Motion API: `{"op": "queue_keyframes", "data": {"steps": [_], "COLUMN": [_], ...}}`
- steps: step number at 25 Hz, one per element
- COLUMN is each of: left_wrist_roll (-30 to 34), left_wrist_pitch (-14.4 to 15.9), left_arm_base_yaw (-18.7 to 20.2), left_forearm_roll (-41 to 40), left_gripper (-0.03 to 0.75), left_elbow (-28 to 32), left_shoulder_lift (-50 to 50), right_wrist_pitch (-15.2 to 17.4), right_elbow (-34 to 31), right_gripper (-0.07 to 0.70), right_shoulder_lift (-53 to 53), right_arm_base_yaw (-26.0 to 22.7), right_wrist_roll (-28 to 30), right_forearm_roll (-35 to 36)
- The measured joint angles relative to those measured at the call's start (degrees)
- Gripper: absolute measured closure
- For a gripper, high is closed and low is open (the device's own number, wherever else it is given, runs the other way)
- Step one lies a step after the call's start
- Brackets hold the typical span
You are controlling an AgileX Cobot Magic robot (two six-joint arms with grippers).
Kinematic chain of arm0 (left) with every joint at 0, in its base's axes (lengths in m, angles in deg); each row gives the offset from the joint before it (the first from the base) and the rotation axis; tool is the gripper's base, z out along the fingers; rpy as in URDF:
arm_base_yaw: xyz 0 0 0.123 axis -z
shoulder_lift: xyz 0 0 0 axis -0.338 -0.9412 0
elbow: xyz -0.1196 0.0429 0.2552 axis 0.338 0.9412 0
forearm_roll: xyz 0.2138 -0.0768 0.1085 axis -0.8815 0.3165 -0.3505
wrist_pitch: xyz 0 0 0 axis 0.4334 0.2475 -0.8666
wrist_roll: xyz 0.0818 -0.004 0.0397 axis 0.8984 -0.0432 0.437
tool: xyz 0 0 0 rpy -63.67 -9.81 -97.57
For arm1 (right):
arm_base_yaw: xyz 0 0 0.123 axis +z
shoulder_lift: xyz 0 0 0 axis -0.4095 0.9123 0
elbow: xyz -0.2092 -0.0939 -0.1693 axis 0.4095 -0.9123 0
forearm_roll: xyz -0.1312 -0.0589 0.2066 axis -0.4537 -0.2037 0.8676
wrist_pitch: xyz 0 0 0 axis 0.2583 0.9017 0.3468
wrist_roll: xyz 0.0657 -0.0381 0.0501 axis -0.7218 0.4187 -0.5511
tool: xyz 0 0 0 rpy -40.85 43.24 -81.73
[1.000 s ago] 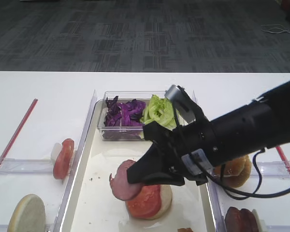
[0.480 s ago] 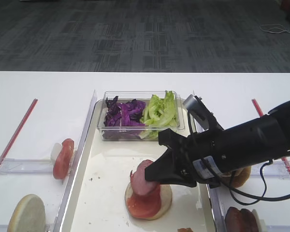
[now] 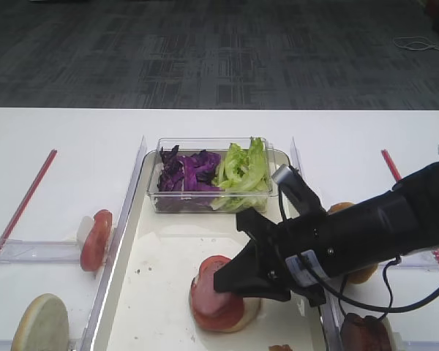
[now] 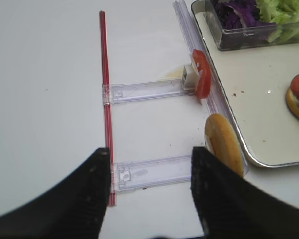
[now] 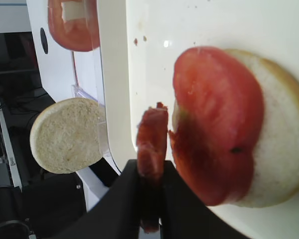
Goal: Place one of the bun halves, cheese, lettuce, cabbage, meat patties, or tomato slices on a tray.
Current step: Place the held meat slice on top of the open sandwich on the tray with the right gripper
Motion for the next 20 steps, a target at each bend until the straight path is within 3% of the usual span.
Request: {"op": "queue_keyframes", "data": {"steps": [5,20], "left_wrist_roll": [0.0,0.0], "left_wrist_pitch": [0.0,0.0], "left_arm_base_yaw": [0.0,0.0], "left_forearm_roll": [0.0,0.0], "left_gripper": [0.365,0.365], "left_elbow": [0.0,0.0], "left_shoulder_lift": [0.0,0.0], "right_wrist_pitch": [1.9,-0.6], "right_elbow": [0.0,0.4], "right_gripper": [0.52,0.521], "right_shoulder_lift": [2.2,2.2], "right_arm_base_yaw": [0.0,0.0], "right_wrist_roll": [2.4,4.0], "right_forearm_roll": [1.8,2.3]}}
